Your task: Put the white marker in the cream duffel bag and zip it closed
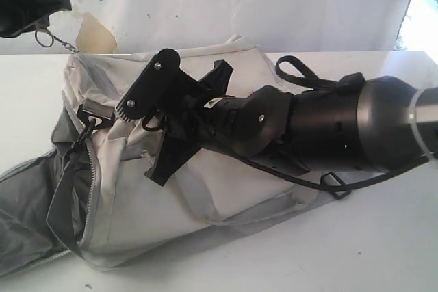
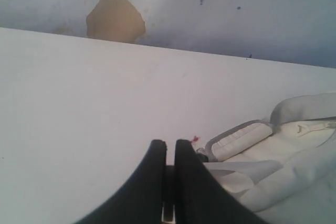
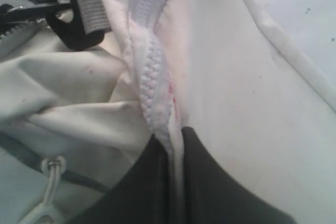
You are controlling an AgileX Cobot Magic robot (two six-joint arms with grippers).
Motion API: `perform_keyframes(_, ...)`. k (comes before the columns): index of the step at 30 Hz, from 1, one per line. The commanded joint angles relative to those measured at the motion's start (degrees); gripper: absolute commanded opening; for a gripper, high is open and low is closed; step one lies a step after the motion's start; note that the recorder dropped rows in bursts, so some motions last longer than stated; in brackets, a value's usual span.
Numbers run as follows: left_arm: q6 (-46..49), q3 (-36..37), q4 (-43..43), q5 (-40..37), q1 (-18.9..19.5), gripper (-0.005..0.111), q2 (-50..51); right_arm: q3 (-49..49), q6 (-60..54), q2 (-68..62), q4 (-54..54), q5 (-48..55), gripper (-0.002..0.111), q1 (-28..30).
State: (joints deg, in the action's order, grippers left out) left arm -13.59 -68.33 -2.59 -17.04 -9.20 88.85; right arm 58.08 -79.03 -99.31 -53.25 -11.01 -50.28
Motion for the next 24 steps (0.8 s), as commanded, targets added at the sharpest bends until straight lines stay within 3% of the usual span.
perform_keyframes(1, 0.71, -2.63, -2.87, 4.36, 1.13, 0.0, 1.26, -0.88, -0.4, -1.39, -1.08, -2.39, 0.0, 2.94)
perform_keyframes(8, 2.18, -3.75, -2.87, 2.99, 1.13, 0.001, 2.4, -0.88, 0.4, -1.42, -3.59, -1.32, 0.0, 5.34)
perform_keyframes(10, 3.53, -3.75, -2.87, 2.38, 1.13, 0.012, 2.53, -0.88, 0.4, -1.42, -3.59, 1.91, 0.0, 5.34)
perform_keyframes(11, 3.53, -3.75, -2.87, 2.38, 1.13, 0.025, 2.53, -0.88, 0.4, -1.42, -3.59, 3.7, 0.005, 5.34)
perform_keyframes(12, 3.53, -3.75, -2.87, 2.38, 1.13, 0.031, 2.53, -0.88, 0.62, -1.42, -3.59, 4.24, 0.009, 5.34)
perform_keyframes(13, 3.53, -3.75, -2.87, 2.38, 1.13, 0.045, 2.53, -0.88, 2.26, -1.42, -3.64, 4.24, 0.02, 5.34)
perform_keyframes(15, 3.53, -3.75, -2.87, 2.25, 1.13, 0.061, 2.53, -0.88, 5.92, -0.94, -3.73, 4.24, 0.039, 5.34)
perform_keyframes(18, 3.53, -3.75, -2.87, -2.55, 1.13, 0.068, 2.42, -0.66, 14.41, 1.82, -4.12, 5.27, 0.057, 5.34)
perform_keyframes(24, 3.53, -3.75, -2.99, -11.87, 1.13, 0.068, 2.42, 0.73, 19.47, 6.81, -7.81, 11.01, 0.057, 5.34)
